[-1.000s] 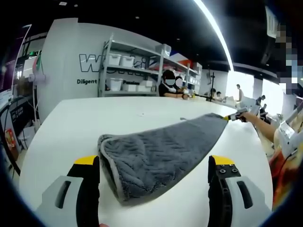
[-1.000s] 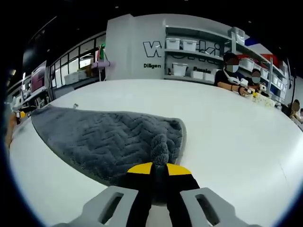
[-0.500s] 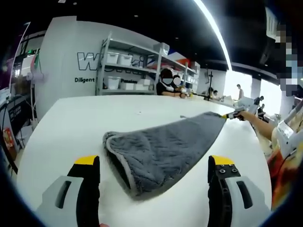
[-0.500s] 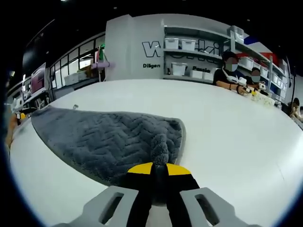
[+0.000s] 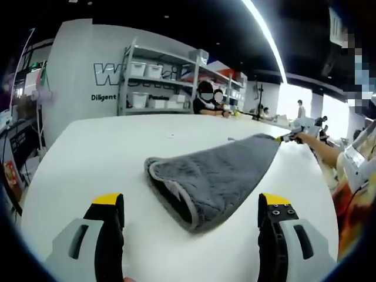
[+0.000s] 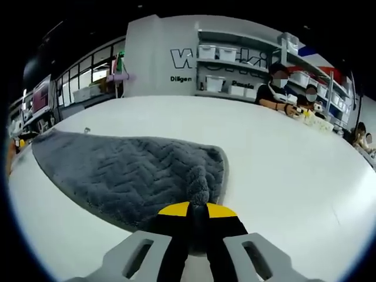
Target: Fold the towel on the table until its edges align and the towel forms a compact rectangular stack.
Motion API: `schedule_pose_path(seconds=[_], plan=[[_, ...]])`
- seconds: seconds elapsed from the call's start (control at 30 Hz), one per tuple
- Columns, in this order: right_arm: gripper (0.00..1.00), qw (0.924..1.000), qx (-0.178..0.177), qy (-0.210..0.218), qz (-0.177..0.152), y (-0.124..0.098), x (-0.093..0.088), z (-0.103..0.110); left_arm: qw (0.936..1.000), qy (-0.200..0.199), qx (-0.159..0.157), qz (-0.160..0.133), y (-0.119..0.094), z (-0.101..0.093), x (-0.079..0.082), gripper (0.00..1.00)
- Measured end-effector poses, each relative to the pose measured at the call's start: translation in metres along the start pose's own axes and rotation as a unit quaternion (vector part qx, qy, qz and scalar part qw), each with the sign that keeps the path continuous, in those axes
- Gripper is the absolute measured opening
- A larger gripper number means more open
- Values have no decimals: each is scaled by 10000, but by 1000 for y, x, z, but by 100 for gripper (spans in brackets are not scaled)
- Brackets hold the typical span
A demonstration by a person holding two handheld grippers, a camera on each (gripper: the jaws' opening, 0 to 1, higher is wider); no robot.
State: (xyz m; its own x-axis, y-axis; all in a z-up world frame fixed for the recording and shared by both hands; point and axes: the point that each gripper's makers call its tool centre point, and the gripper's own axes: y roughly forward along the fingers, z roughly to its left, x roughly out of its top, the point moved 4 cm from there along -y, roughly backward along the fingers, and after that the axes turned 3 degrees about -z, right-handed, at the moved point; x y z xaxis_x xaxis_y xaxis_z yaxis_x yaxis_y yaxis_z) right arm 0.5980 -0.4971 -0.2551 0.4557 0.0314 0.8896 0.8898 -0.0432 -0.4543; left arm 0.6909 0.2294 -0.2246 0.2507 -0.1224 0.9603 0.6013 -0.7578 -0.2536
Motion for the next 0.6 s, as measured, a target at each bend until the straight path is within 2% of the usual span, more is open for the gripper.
schedule_pose_path(seconds=[0.37,0.6], plan=[[5,9998,-166,49,135,-2,-2,-20,10000,-9,-25,70,0,2,-3,95],[5,9990,-350,8,292,-2,-2,-41,9999,-49,-14,91,2,0,-5,96]])
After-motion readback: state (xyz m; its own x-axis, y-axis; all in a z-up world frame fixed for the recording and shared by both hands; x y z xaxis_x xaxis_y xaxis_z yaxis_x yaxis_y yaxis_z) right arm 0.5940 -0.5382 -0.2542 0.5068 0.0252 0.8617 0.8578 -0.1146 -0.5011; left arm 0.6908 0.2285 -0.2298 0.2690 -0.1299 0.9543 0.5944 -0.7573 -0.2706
